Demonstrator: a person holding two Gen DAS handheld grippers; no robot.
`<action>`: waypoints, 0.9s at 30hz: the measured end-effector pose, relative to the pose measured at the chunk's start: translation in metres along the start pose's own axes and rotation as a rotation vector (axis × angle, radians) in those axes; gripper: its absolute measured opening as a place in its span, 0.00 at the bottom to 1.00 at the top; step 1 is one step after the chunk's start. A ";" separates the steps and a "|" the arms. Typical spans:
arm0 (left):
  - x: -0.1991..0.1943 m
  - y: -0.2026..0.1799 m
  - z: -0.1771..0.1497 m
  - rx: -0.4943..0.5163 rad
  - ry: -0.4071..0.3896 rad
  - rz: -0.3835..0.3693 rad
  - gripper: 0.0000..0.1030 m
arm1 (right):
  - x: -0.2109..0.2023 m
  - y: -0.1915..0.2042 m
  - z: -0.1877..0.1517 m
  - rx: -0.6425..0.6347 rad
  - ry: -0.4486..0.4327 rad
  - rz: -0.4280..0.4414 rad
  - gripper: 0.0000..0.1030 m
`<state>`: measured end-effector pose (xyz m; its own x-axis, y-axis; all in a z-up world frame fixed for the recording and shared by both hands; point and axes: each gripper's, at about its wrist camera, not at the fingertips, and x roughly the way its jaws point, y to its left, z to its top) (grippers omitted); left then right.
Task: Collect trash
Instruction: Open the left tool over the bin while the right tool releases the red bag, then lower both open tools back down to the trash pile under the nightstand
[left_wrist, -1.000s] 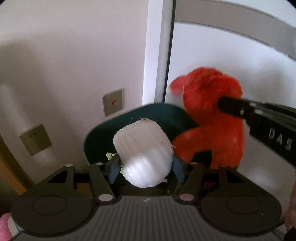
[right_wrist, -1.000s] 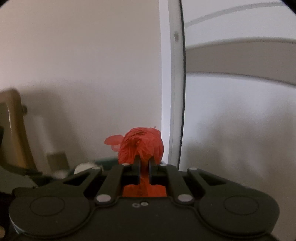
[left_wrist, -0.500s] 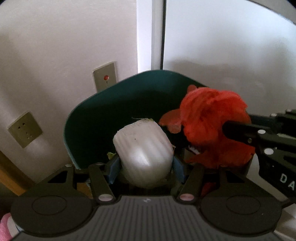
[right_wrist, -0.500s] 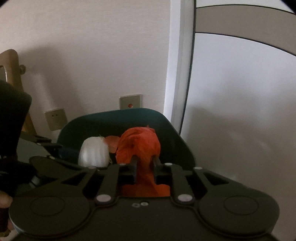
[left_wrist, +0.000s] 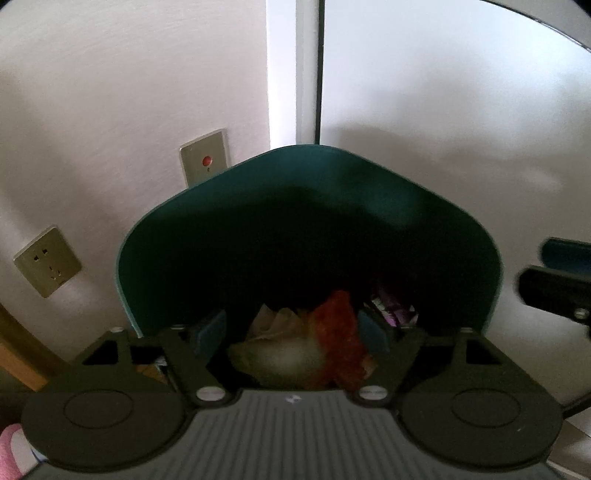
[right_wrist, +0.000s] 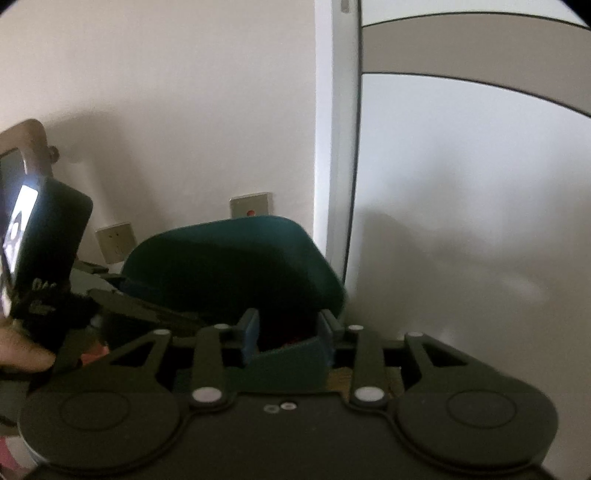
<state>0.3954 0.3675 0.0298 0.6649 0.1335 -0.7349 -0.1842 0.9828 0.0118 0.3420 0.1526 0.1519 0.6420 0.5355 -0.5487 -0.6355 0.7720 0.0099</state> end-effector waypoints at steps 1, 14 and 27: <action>-0.003 -0.001 0.000 -0.003 -0.003 0.004 0.75 | -0.012 -0.005 -0.002 0.008 -0.007 -0.002 0.34; -0.088 -0.055 -0.027 0.085 -0.176 -0.099 0.79 | -0.134 -0.063 -0.076 0.028 -0.059 -0.073 0.46; -0.078 -0.143 -0.083 0.126 -0.174 -0.241 0.82 | -0.169 -0.120 -0.211 0.155 0.022 -0.180 0.54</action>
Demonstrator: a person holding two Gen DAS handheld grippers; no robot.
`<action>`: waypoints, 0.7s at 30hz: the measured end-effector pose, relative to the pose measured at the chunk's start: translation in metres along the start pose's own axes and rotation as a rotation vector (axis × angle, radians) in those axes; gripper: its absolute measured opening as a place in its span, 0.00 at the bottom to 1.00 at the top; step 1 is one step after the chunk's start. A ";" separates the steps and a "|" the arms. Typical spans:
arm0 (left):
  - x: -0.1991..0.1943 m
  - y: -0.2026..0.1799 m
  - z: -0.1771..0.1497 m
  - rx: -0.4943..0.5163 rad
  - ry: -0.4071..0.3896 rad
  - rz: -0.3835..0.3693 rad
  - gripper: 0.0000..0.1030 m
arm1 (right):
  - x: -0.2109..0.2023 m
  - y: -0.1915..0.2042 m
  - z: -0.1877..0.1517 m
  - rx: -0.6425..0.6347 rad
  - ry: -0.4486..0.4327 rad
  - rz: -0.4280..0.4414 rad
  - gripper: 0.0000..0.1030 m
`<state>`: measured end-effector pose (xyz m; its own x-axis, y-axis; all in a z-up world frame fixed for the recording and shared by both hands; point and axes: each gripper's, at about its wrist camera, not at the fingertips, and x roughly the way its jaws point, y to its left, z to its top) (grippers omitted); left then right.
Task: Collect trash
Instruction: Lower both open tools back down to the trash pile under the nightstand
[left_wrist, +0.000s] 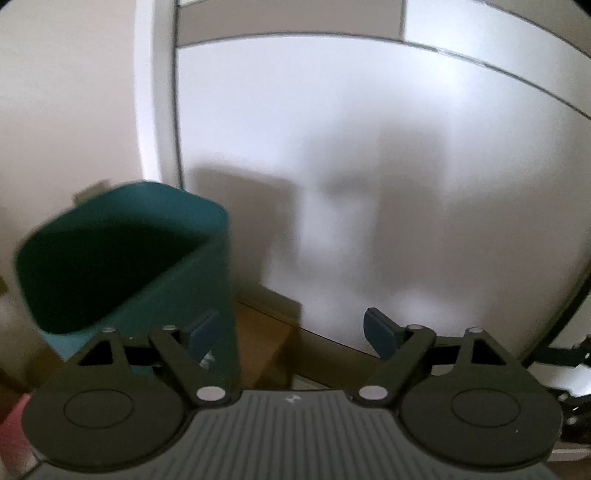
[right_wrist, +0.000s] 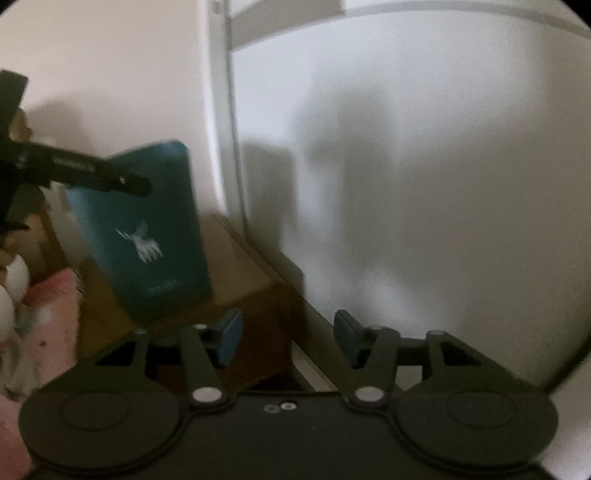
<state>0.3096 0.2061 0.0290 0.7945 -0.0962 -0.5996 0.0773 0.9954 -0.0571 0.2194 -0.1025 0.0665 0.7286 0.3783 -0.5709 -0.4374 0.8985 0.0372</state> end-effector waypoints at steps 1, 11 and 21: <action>0.006 -0.005 -0.004 0.000 0.004 -0.009 0.83 | 0.003 -0.008 -0.012 0.017 0.012 -0.009 0.54; 0.100 -0.047 -0.067 -0.013 0.076 -0.090 0.99 | 0.045 -0.063 -0.108 0.099 0.103 -0.091 0.55; 0.237 -0.080 -0.143 0.065 0.251 -0.132 0.99 | 0.110 -0.121 -0.200 0.234 0.262 -0.129 0.55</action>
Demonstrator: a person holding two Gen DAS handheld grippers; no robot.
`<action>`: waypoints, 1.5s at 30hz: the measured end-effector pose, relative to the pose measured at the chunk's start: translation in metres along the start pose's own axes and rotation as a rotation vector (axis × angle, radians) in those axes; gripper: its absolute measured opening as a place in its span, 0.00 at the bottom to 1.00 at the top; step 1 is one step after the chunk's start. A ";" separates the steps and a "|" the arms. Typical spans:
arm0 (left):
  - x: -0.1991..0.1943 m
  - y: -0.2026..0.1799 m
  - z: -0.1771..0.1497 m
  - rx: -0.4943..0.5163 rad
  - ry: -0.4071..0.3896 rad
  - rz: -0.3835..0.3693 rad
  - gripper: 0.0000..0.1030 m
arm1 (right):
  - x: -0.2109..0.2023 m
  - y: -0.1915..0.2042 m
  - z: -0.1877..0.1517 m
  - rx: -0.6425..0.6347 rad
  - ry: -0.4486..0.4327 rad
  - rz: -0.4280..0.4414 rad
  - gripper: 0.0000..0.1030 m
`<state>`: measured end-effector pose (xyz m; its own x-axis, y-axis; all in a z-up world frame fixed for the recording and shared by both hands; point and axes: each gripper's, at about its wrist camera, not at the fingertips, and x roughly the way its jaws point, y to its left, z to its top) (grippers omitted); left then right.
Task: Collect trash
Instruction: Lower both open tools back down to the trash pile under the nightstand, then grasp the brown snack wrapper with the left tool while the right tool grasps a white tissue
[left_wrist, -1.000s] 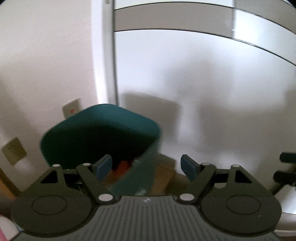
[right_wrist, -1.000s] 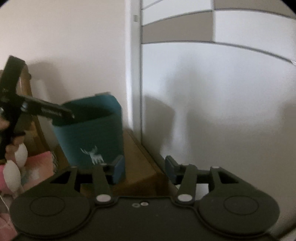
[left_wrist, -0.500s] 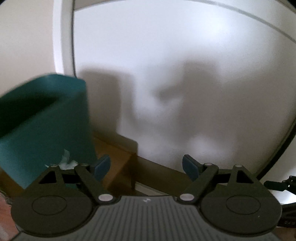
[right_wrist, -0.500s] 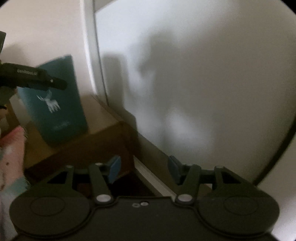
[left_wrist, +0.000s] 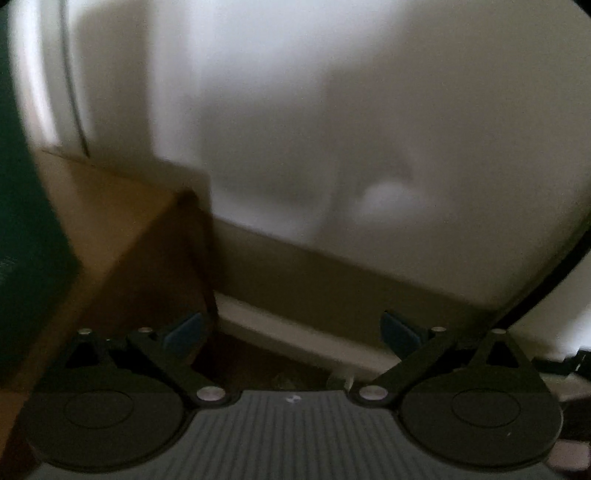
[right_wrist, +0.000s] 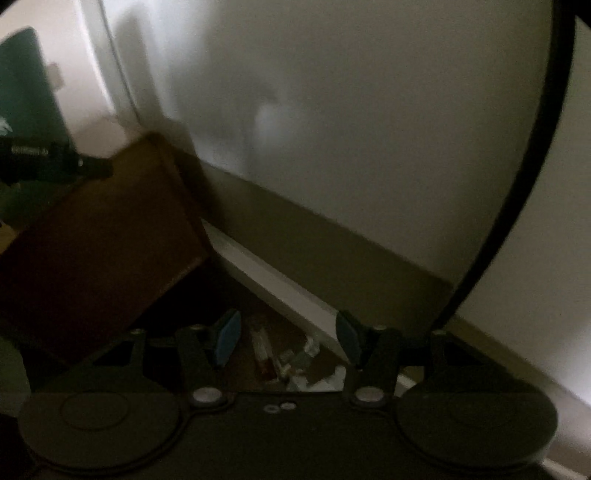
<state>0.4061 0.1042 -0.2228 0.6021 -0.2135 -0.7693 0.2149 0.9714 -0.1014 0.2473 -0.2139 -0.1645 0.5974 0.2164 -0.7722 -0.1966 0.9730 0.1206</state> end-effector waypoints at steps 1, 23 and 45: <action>0.016 -0.003 -0.006 0.019 0.018 -0.003 0.99 | 0.010 -0.006 -0.005 0.010 0.018 -0.001 0.55; 0.285 -0.057 -0.155 0.488 0.334 -0.089 0.99 | 0.235 -0.043 -0.100 0.210 0.355 0.004 0.55; 0.412 -0.079 -0.229 0.691 0.588 -0.215 0.99 | 0.347 -0.047 -0.145 0.457 0.544 -0.084 0.55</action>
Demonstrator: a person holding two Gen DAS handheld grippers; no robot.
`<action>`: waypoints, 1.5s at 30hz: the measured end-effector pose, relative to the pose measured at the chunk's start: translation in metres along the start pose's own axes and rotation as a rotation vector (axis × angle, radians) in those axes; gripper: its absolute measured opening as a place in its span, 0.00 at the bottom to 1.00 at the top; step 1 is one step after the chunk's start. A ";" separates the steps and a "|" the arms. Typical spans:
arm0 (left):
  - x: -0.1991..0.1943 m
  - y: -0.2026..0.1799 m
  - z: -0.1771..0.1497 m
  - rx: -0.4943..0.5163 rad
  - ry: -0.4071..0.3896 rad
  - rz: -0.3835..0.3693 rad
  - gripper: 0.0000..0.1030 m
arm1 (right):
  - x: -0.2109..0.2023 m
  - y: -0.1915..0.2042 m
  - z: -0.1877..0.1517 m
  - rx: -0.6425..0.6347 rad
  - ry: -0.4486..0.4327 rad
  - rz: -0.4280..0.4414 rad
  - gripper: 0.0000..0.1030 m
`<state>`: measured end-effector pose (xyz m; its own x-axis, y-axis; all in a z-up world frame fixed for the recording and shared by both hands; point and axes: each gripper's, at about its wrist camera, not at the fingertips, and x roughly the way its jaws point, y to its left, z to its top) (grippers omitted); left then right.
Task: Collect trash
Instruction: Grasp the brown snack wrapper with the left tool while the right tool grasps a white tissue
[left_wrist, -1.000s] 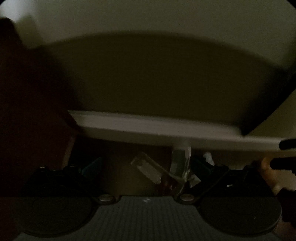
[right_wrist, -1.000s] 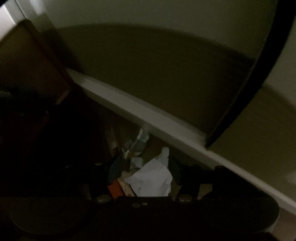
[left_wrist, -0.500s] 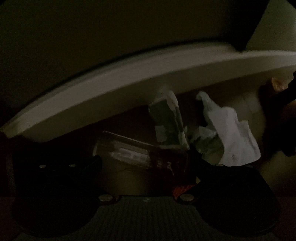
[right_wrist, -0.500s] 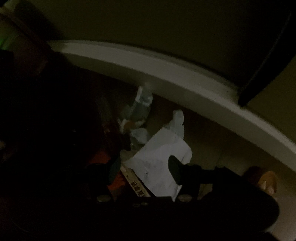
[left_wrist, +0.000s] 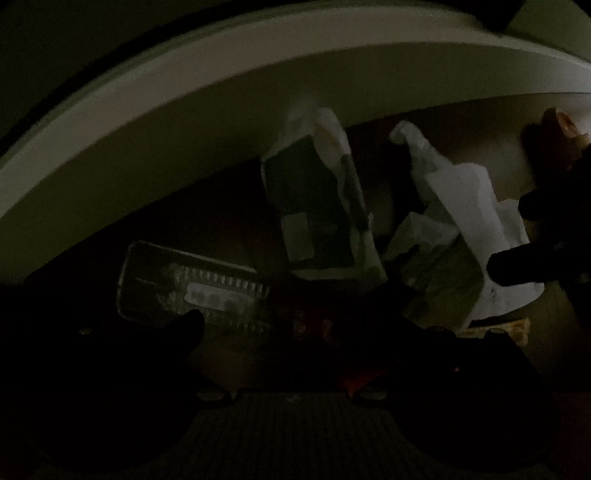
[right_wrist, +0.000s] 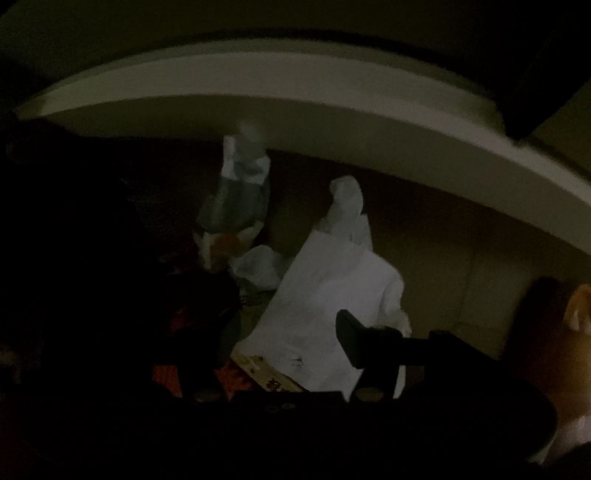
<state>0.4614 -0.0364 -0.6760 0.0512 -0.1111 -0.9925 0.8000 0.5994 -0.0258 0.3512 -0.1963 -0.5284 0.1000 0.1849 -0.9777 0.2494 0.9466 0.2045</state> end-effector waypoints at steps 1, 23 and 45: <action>0.002 0.001 0.000 -0.005 0.004 -0.015 0.99 | 0.003 0.002 0.000 0.001 0.007 -0.004 0.55; 0.038 0.006 0.014 0.004 0.100 -0.059 0.82 | 0.024 0.002 -0.003 0.048 0.057 -0.013 0.53; 0.025 0.031 0.003 -0.220 0.037 -0.049 0.36 | -0.006 -0.013 -0.020 0.046 0.017 -0.047 0.05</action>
<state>0.4893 -0.0231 -0.7008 -0.0096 -0.1172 -0.9931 0.6511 0.7530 -0.0952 0.3286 -0.2042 -0.5263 0.0704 0.1456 -0.9868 0.2979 0.9411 0.1601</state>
